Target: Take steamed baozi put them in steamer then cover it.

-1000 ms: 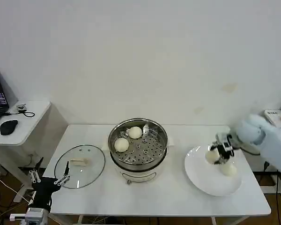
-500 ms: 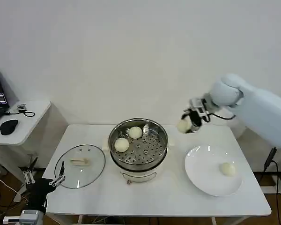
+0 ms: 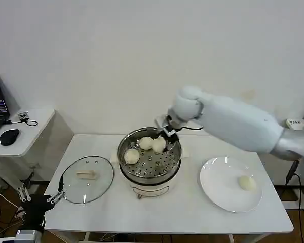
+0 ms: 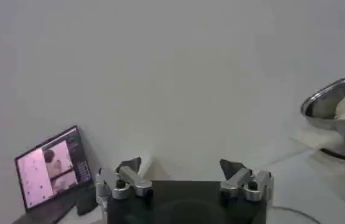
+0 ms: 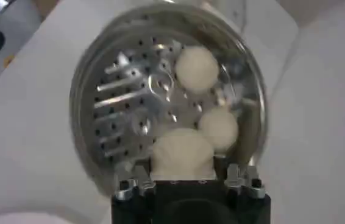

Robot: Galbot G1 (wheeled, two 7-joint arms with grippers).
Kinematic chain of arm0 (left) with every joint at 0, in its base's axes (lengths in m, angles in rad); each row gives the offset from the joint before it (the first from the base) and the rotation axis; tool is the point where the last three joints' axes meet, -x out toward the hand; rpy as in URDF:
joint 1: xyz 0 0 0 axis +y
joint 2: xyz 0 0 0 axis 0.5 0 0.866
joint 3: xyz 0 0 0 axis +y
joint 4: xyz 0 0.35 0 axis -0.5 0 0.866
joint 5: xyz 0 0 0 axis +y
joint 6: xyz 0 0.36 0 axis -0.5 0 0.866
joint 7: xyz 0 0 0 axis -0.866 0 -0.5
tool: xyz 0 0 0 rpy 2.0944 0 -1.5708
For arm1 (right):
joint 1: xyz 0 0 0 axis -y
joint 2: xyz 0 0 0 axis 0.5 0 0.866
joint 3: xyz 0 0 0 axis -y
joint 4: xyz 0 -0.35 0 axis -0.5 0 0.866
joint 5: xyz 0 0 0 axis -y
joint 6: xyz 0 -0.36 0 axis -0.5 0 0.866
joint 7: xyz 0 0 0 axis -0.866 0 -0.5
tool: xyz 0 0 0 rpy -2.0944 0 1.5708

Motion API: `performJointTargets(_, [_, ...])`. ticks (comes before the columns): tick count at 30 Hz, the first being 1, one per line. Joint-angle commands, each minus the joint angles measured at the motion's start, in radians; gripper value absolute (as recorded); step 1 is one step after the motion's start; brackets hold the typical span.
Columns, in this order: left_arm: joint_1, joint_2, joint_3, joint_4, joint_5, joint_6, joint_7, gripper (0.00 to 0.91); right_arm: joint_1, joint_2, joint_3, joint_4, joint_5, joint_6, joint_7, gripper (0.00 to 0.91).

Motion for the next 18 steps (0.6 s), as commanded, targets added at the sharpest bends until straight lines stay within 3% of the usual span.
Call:
performJointTargets(1, [0.006, -0.005, -0.008, -0.001, 0.002, 0.0, -0.001, 0.907, -0.057, 0.101, -0.035, -0.03, -0.079, 0.061, 0.004, 0.675])
performJointTargets(7, [0.007, -0.009, -0.01, 0.003, 0.001, -0.001, -0.001, 0.907, -0.079, 0.096, -0.055, -0.009, -0.107, 0.086, -0.01, 0.675])
performJointTargets(18, [0.01, -0.007, -0.019, 0.004, -0.003, -0.004, -0.002, 0.907, -0.063, 0.102, -0.071, -0.009, -0.075, 0.124, -0.025, 0.675])
